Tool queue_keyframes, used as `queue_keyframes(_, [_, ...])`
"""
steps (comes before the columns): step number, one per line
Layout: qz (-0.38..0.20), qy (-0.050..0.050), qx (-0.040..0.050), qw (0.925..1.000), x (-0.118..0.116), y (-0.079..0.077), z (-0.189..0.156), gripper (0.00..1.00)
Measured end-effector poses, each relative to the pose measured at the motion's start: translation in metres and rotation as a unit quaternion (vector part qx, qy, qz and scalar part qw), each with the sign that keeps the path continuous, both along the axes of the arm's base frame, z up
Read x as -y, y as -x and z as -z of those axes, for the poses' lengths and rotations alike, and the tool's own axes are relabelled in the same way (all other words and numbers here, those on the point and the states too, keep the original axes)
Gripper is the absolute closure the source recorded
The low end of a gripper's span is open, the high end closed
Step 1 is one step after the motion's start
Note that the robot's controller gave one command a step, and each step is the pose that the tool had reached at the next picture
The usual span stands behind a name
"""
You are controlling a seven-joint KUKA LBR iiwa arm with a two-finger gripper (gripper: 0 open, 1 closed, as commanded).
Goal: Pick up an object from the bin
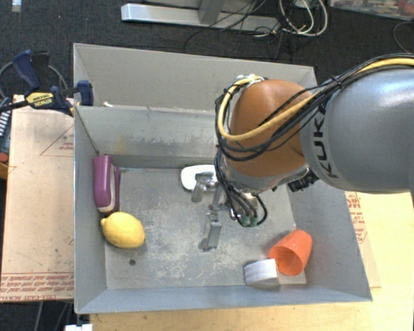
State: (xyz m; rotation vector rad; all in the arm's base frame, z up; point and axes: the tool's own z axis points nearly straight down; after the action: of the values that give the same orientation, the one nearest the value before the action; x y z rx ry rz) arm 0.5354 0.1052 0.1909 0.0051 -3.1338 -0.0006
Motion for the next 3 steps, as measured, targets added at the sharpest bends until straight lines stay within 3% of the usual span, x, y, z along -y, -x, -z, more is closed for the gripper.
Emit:
queue_keyframes(1, [0.002, 0.0, 0.0042, 1.0, 0.001, -0.002, -0.005, 0.0])
queue_keyframes(2, [-0.033, -0.001, 0.0038, 0.9994, -0.069, -0.001, 0.083, 0.0])
queue_keyframes(3, [-0.047, -0.001, 0.0038, 0.9989, -0.084, -0.012, 0.08, 0.0])
